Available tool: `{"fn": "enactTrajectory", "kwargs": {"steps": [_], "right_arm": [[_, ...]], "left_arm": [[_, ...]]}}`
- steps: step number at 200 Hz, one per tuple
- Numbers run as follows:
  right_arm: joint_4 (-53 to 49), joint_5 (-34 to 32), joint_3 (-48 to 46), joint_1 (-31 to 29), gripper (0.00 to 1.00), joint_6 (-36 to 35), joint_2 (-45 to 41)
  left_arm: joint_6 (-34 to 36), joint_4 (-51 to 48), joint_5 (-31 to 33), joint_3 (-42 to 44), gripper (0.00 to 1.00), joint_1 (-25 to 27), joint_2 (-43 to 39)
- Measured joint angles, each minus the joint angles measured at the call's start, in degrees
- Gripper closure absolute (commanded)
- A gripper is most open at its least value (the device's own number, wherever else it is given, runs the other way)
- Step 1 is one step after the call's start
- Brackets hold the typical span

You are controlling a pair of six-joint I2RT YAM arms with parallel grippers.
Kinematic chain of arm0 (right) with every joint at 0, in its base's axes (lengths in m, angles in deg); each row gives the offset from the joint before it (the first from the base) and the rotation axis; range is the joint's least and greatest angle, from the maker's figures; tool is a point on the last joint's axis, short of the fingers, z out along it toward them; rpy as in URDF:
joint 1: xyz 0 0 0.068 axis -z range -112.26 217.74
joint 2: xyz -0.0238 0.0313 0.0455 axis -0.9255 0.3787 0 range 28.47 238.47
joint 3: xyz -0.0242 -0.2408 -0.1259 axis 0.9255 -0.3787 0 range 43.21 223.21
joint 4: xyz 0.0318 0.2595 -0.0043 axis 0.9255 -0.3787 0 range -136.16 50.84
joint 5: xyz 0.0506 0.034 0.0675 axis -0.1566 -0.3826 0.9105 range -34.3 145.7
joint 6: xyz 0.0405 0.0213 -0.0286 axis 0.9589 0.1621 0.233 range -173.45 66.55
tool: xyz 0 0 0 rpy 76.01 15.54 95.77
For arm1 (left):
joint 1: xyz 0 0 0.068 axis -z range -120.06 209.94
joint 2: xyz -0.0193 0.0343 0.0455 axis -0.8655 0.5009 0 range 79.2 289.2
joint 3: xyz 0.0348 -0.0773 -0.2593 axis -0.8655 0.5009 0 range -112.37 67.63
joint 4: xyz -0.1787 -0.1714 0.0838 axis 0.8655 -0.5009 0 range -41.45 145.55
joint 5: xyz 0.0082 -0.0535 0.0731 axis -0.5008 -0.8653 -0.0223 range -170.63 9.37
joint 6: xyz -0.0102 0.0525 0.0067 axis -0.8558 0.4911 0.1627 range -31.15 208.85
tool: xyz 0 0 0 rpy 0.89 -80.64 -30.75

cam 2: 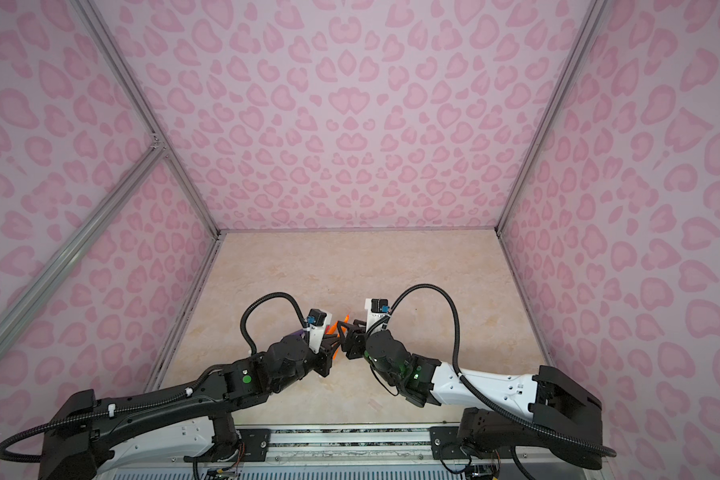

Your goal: Insert the pens into the pen caps

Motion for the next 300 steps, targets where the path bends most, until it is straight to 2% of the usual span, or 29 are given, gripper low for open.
{"fn": "enactTrajectory", "kwargs": {"steps": [49, 102, 132, 154, 185, 209, 243, 300], "right_arm": [[3.6, -0.7, -0.6, -0.9, 0.57, 2.6, 1.6], [4.6, -0.8, 0.0, -1.7, 0.85, 3.6, 2.8], [4.6, -1.2, 0.1, -1.9, 0.94, 4.1, 2.4], [4.3, -1.7, 0.0, -2.0, 0.97, 4.1, 2.1], [3.7, -2.4, -0.2, -2.3, 0.98, 4.2, 1.6], [3.6, -2.6, -0.2, -2.6, 0.99, 4.2, 1.3], [3.7, -3.7, -0.3, -3.0, 0.99, 4.2, 1.3], [4.5, -4.4, -0.3, -3.3, 0.97, 4.2, 1.6]], "left_arm": [[1.0, 1.4, -0.2, 0.9, 0.97, 0.0, -0.9], [1.4, 1.7, -0.4, 0.9, 0.97, 0.0, -0.7], [1.4, 2.4, -0.4, 0.9, 0.97, 0.0, -0.3], [1.4, 2.8, -0.6, 0.9, 0.96, 0.0, -0.1], [1.4, 3.1, -1.1, 0.8, 0.72, 0.0, 0.3], [1.4, 3.1, -1.2, 0.7, 0.65, 0.0, 1.0], [1.4, 2.9, -0.8, -0.3, 0.65, 0.0, 3.3], [1.4, 3.0, 0.5, -1.0, 0.8, 0.1, 4.7]]}}
